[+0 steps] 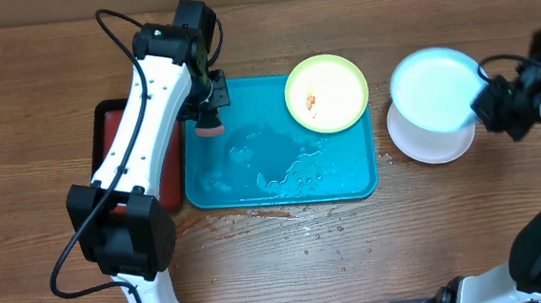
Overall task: Clean dirty plates on tray and stack at the side
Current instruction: 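Lift the light-blue plate by its rim with the right gripper and carry right, then lower the light-blue plate onto the white plate and open the right gripper, then grip the yellow plate rim with the right gripper and drag it to tray center, then bring the sponge with the left gripper onto the yellow plate, then scrub the yellow plate with the sponge while the right gripper holds its rim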
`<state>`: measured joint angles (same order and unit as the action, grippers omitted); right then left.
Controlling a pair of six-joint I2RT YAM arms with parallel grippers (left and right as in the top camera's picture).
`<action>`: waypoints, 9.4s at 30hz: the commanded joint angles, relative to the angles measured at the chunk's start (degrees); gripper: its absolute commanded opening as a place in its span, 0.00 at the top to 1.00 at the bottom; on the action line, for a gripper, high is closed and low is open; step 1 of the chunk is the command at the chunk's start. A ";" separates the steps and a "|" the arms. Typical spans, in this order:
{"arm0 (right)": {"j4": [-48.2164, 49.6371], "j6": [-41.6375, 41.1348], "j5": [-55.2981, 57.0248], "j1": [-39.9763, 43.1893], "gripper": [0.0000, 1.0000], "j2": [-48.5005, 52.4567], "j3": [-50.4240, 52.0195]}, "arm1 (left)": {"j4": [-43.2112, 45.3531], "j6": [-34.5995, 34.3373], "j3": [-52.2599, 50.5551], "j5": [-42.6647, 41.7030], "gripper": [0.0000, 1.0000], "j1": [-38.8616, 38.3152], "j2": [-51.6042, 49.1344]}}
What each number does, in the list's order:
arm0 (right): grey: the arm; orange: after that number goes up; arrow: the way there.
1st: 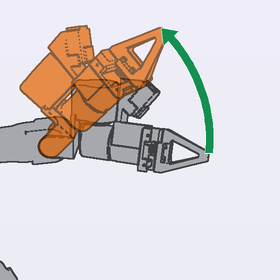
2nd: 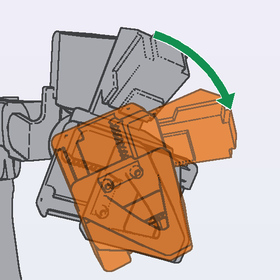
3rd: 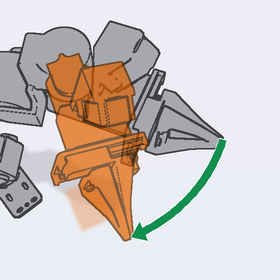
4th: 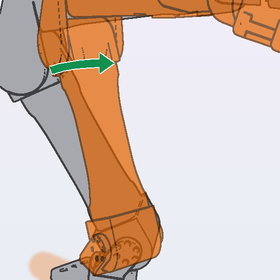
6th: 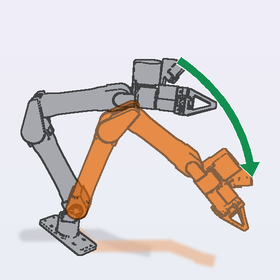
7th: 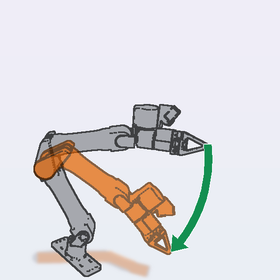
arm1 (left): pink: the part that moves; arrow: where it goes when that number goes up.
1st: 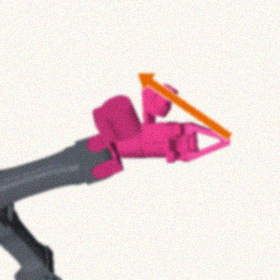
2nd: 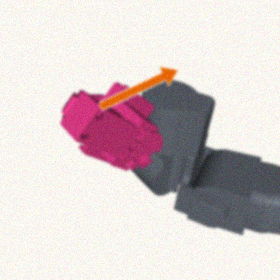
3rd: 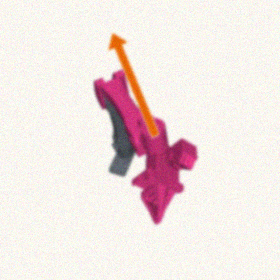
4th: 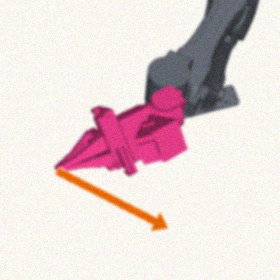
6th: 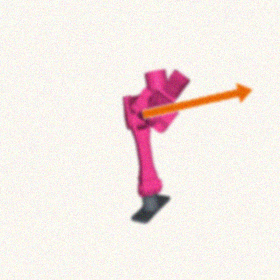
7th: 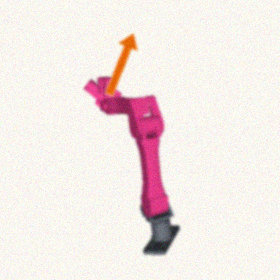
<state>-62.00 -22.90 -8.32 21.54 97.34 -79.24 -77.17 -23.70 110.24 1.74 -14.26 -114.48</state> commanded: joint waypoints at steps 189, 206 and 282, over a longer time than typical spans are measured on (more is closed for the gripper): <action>24.41 -7.45 -2.05 -47.30 0.96 18.51 6.49 | 4.20 -16.33 0.37 11.34 0.96 -13.25 -14.64; 24.76 -7.30 -2.56 -47.30 0.96 18.51 6.49 | 32.17 -8.22 -29.42 -1.18 0.96 -10.08 7.91; 24.55 -7.08 -3.30 -47.30 0.96 18.51 6.49 | 52.09 -13.42 -42.60 12.00 0.96 -15.02 5.07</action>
<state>-36.91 -30.61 -12.19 -25.65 114.93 -74.39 -23.86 -36.14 67.72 15.22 -28.91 -108.31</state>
